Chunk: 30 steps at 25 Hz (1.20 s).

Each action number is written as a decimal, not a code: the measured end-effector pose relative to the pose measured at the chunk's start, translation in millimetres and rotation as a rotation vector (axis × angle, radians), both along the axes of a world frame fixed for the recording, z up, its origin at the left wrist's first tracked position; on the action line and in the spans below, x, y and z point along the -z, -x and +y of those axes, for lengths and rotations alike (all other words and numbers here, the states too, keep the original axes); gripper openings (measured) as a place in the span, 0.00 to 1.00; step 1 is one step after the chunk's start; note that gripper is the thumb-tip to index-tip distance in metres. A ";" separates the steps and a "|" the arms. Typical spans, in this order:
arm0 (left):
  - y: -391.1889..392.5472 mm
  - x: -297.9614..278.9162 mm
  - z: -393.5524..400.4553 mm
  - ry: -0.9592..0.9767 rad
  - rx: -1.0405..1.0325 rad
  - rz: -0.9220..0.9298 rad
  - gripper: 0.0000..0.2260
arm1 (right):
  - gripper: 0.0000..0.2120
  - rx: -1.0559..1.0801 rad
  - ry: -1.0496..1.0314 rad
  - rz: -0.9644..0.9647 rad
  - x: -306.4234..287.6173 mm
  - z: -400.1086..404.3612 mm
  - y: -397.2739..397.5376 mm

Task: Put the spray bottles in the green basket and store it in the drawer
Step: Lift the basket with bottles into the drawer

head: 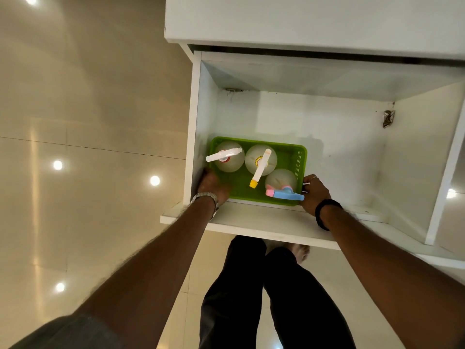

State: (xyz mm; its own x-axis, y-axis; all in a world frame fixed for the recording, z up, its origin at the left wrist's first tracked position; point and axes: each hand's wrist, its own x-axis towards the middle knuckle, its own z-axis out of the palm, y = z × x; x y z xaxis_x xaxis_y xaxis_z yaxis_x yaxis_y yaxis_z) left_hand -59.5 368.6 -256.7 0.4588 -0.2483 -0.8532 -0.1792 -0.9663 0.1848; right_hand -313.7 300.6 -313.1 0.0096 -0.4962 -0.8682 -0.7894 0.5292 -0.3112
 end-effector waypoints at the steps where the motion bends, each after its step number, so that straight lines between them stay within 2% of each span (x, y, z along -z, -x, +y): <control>1: 1.9 -0.7 0.1 -0.017 0.021 0.003 0.26 | 0.20 -0.010 -0.013 0.003 0.2 -0.8 -0.5; 4: 6.1 -3.1 1.8 -0.102 0.128 0.008 0.34 | 0.21 -0.032 -0.052 -0.003 3.0 -0.9 -0.6; 6: 12.7 -6.5 4.0 -0.140 0.187 0.008 0.34 | 0.23 -0.004 -0.114 -0.070 3.7 -0.1 -3.3; 10: 19.6 -15.9 6.9 -0.167 0.258 0.052 0.24 | 0.31 -0.071 -0.201 -0.169 1.4 -0.1 -3.9; 13: 16.8 -29.7 7.2 -0.119 0.357 0.033 0.15 | 0.32 -0.088 -0.219 -0.100 -12.3 -1.3 4.4; 16: 14.6 -53.9 11.3 -0.084 0.532 -0.008 0.11 | 0.26 -0.110 -0.103 0.035 -52.7 1.2 13.4; 19: 19.0 -94.7 22.5 -0.009 0.733 -0.071 0.07 | 0.20 -0.176 -0.004 0.010 -118.0 10.7 22.6; 22: 30.1 -131.6 46.2 0.212 0.809 -0.170 0.18 | 0.21 -0.520 0.208 0.072 -172.9 33.3 37.1; 24: 47.6 -153.3 65.9 0.352 0.722 -0.207 0.27 | 0.25 -0.538 0.356 0.126 -201.0 54.0 45.8; 26: 69.3 -170.2 83.2 0.348 0.533 -0.190 0.33 | 0.29 -0.442 0.382 0.182 -221.6 75.0 51.0; 28: 91.2 -180.0 93.9 0.220 0.128 -0.059 0.37 | 0.33 -0.288 0.329 0.206 -231.4 94.6 54.4; 30: 107.2 -186.3 95.8 0.081 -0.452 0.161 0.36 | 0.36 0.010 0.236 0.184 -231.3 113.3 55.2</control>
